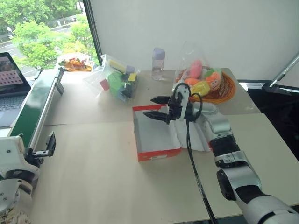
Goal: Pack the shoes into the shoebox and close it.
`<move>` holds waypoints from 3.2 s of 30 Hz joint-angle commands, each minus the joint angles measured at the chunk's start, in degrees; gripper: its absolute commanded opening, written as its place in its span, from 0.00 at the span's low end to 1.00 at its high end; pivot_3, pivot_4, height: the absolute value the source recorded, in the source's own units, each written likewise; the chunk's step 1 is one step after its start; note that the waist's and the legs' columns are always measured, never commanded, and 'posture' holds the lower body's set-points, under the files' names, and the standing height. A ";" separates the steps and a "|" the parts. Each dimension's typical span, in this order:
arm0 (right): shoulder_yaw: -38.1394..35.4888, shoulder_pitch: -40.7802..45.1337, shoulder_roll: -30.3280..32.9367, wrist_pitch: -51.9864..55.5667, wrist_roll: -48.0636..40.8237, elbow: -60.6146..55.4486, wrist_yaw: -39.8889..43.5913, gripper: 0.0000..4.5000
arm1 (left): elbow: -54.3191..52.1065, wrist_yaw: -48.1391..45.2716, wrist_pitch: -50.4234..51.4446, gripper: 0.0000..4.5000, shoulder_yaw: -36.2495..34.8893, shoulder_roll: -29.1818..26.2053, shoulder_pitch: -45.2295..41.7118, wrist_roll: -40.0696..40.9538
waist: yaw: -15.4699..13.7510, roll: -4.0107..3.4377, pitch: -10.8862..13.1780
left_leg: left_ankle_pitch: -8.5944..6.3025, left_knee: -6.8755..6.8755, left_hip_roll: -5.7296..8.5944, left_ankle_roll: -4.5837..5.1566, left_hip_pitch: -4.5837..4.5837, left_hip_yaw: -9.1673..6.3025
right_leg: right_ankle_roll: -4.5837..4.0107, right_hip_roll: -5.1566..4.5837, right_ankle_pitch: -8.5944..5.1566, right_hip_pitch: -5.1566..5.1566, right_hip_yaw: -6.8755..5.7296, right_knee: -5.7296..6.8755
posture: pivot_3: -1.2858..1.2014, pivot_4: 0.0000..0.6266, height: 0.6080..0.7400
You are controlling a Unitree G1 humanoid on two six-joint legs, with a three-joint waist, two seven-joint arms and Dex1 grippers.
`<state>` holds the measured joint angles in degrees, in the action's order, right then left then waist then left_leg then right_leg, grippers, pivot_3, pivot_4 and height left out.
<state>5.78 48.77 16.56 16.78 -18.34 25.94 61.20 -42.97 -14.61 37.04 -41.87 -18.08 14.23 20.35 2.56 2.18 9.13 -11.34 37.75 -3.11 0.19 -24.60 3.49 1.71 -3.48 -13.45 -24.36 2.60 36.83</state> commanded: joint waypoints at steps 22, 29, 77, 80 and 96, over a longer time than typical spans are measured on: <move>-6.37 -9.96 4.20 -0.13 1.26 -14.23 -12.36 1.00 | 9.97 4.97 -6.49 0.99 5.12 -4.28 -9.70 -1.81 | -0.15 0.00 0.00 | 0.01 -0.02 0.01 0.01 -0.01 -0.01 | 0.01 0.02 0.00 0.01 -0.01 0.00 | 0.52 0.24 1.00; -5.14 -8.05 1.95 -1.16 1.92 -12.46 -14.22 1.00 | 15.73 8.01 -6.64 0.99 3.48 -6.88 -12.55 -4.45 | -0.10 0.01 0.00 | 0.01 -0.01 0.00 0.01 0.01 0.00 | 0.02 0.04 0.01 0.01 0.01 0.03 | 0.52 0.24 1.00; -0.14 -7.87 2.92 5.04 1.61 -20.36 -9.56 1.00 | 56.01 1.92 -15.06 0.69 3.14 -12.44 -22.39 1.64 | -1.08 -0.01 0.00 | 0.03 -0.23 -0.07 -0.07 0.18 0.06 | -0.10 -0.05 0.05 0.02 -0.16 0.08 | 0.52 0.24 1.00; -0.16 -7.79 3.00 5.03 1.69 -20.29 -9.65 1.00 | 54.95 2.35 -15.07 0.64 3.32 -12.21 -22.27 1.89 | -1.58 -0.01 -0.01 | 0.03 -0.29 -0.08 -0.07 0.23 0.08 | -0.13 -0.05 0.04 0.02 -0.16 0.08 | 0.52 0.24 1.00; -8.85 0.08 7.47 25.77 -6.81 -13.08 -13.13 1.00 | 24.41 1.16 -6.10 0.63 22.74 -9.98 -29.38 3.88 | -1.85 0.19 0.03 | 0.11 -0.45 -0.08 -0.17 -0.08 0.10 | -0.11 -0.07 0.08 -0.10 -0.20 -0.18 | 0.52 0.24 1.00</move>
<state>0.00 46.44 23.07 39.69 -23.35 12.27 48.93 -14.53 -13.79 29.94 -20.70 -28.39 -13.46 23.35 0.71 2.37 9.15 -11.22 37.30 -3.19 0.02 -24.68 3.59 1.60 -3.53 -13.37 -24.47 2.41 36.64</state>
